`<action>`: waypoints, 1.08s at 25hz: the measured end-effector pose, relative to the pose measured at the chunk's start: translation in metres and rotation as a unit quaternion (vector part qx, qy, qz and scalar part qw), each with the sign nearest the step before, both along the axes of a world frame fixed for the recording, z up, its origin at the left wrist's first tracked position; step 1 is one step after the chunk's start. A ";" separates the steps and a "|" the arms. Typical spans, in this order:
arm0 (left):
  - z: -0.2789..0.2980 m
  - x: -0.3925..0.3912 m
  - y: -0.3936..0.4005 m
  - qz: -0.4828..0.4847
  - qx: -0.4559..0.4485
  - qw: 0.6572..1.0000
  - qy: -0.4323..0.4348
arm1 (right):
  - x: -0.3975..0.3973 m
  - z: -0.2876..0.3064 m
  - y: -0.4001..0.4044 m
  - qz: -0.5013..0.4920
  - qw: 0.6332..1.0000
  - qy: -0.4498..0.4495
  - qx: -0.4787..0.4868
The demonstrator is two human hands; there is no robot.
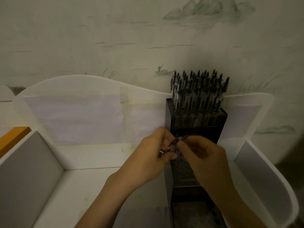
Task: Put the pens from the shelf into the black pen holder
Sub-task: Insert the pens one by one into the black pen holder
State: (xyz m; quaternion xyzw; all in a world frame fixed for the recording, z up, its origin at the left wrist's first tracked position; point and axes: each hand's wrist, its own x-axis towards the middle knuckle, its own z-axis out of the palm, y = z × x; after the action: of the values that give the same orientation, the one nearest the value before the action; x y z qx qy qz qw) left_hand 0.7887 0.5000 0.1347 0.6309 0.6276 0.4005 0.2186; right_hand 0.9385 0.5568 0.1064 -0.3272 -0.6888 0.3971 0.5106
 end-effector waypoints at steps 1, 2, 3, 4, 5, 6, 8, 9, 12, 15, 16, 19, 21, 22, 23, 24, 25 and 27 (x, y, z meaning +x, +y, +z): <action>0.000 -0.001 -0.001 0.007 -0.001 1.000 0.013 | 0.004 0.007 0.002 -0.009 0.999 0.031 -0.013; -0.002 -0.004 -0.002 0.018 0.001 0.999 0.032 | 0.010 0.017 0.003 -0.025 0.997 0.066 -0.017; -0.003 -0.007 -0.003 0.031 0.006 0.998 0.052 | 0.016 0.026 0.005 -0.044 0.995 0.094 -0.005; -0.004 -0.011 -0.004 0.045 0.013 0.996 0.070 | 0.022 0.035 0.008 -0.063 0.992 0.108 0.023; -0.004 -0.014 -0.006 0.058 0.020 0.994 0.085 | 0.027 0.042 0.011 -0.079 0.990 0.104 0.057; -0.004 -0.017 -0.007 0.069 0.023 0.993 0.098 | 0.031 0.046 0.013 -0.089 0.988 0.088 0.088; -0.003 -0.019 -0.009 0.079 0.024 0.990 0.113 | 0.033 0.046 0.017 -0.107 0.983 0.027 0.144; -0.002 -0.019 -0.010 0.081 0.024 0.989 0.117 | 0.032 0.042 0.020 -0.121 0.978 -0.007 0.172; -0.002 -0.017 -0.011 0.084 0.026 0.988 0.126 | 0.027 0.027 0.028 -0.131 0.965 -0.066 0.216; -0.004 -0.017 -0.012 0.091 0.020 0.988 0.127 | 0.020 0.006 0.032 -0.105 0.969 -0.101 0.199; -0.004 -0.017 -0.012 0.092 0.020 0.987 0.126 | 0.018 -0.001 0.033 -0.100 0.969 -0.116 0.193; -0.006 -0.015 -0.012 0.091 0.017 0.988 0.127 | 0.015 -0.013 0.034 -0.097 0.968 -0.138 0.184; -0.006 -0.012 -0.012 0.088 0.013 0.988 0.129 | 0.016 -0.012 0.035 -0.102 0.967 -0.147 0.184; -0.006 -0.010 -0.013 0.088 0.012 0.988 0.129 | 0.017 -0.011 0.036 -0.105 0.965 -0.153 0.184; -0.006 -0.008 -0.013 0.089 0.013 0.988 0.128 | 0.018 -0.009 0.037 -0.106 0.964 -0.161 0.186; -0.007 -0.006 -0.013 0.090 0.014 0.988 0.127 | 0.018 -0.007 0.038 -0.105 0.962 -0.168 0.189; -0.007 -0.004 -0.013 0.091 0.015 0.988 0.126 | 0.018 -0.006 0.039 -0.104 0.960 -0.176 0.191; -0.009 0.001 -0.013 0.095 0.018 0.988 0.124 | 0.020 -0.007 0.042 -0.105 0.955 -0.203 0.188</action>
State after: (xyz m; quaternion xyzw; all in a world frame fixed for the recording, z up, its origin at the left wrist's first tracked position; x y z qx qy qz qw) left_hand 0.7896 0.4868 0.1259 0.6172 0.6995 0.3492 0.0888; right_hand 0.9586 0.5993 0.0991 -0.3695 -0.8018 0.1304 0.4512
